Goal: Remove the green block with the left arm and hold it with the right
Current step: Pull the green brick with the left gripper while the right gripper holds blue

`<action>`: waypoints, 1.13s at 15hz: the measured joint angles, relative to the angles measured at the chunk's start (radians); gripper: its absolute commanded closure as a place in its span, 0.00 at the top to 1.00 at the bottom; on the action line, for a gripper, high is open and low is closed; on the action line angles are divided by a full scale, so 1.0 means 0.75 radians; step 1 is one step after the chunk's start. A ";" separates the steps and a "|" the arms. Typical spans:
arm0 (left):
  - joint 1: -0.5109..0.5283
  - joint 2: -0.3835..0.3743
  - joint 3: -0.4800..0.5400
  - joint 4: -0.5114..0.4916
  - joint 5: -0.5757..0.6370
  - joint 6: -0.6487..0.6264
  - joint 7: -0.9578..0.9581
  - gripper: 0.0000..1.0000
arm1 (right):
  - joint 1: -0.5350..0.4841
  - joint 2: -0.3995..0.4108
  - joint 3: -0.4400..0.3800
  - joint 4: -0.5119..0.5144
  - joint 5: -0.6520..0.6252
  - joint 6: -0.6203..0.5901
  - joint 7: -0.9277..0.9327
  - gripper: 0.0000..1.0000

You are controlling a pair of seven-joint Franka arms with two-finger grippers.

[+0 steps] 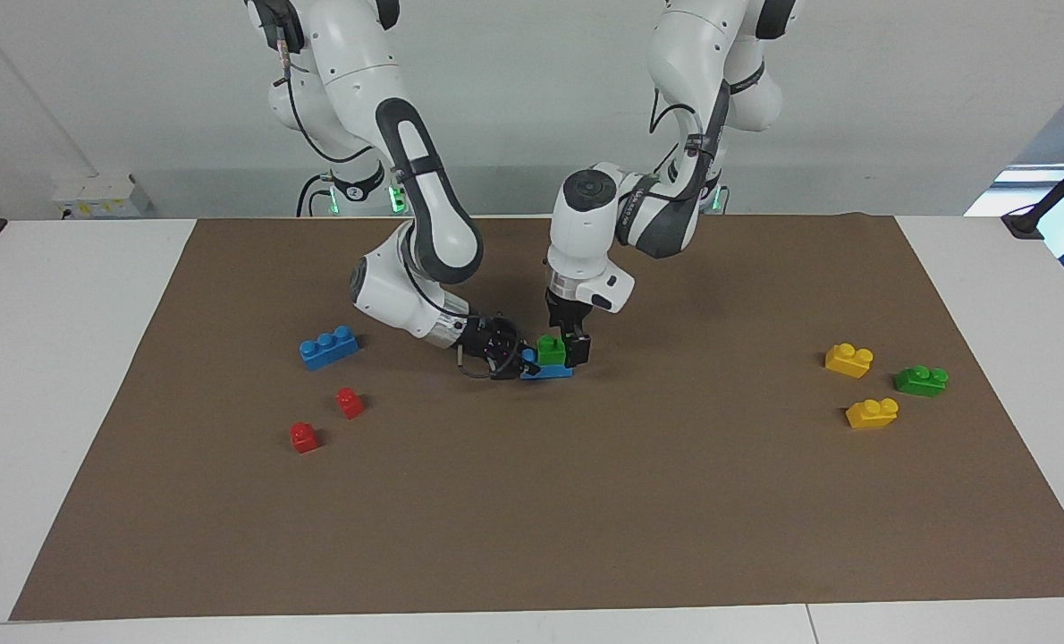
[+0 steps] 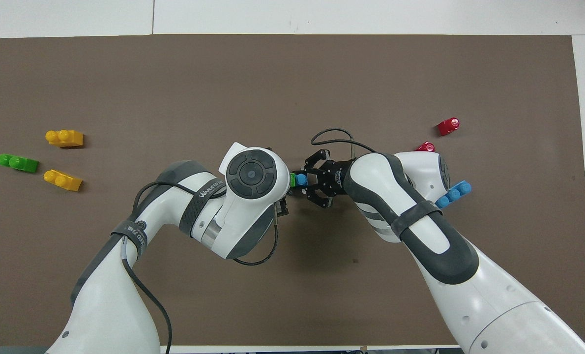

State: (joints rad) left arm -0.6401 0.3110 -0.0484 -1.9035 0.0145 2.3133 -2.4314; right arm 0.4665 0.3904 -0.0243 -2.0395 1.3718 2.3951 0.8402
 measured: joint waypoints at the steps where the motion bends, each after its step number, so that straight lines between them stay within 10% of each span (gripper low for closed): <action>1: -0.002 0.003 0.000 0.000 0.000 0.004 -0.001 1.00 | 0.000 0.001 0.000 0.001 0.000 0.000 0.000 0.00; 7: -0.014 0.007 0.000 0.000 0.032 0.007 -0.007 0.68 | -0.001 0.002 0.000 0.002 0.000 0.000 0.000 0.00; 12: -0.014 0.007 0.005 0.005 0.049 0.014 -0.007 0.06 | -0.001 0.004 0.000 0.006 0.000 -0.002 0.000 0.00; 17: -0.014 0.007 0.009 0.011 0.061 0.012 0.007 0.00 | -0.001 0.006 0.000 0.008 0.000 -0.004 0.000 0.00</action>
State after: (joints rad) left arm -0.6509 0.3158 -0.0415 -1.8954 0.0600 2.3221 -2.4263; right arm 0.4655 0.3948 -0.0246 -2.0338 1.3719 2.3925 0.8403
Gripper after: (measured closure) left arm 0.648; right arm 0.656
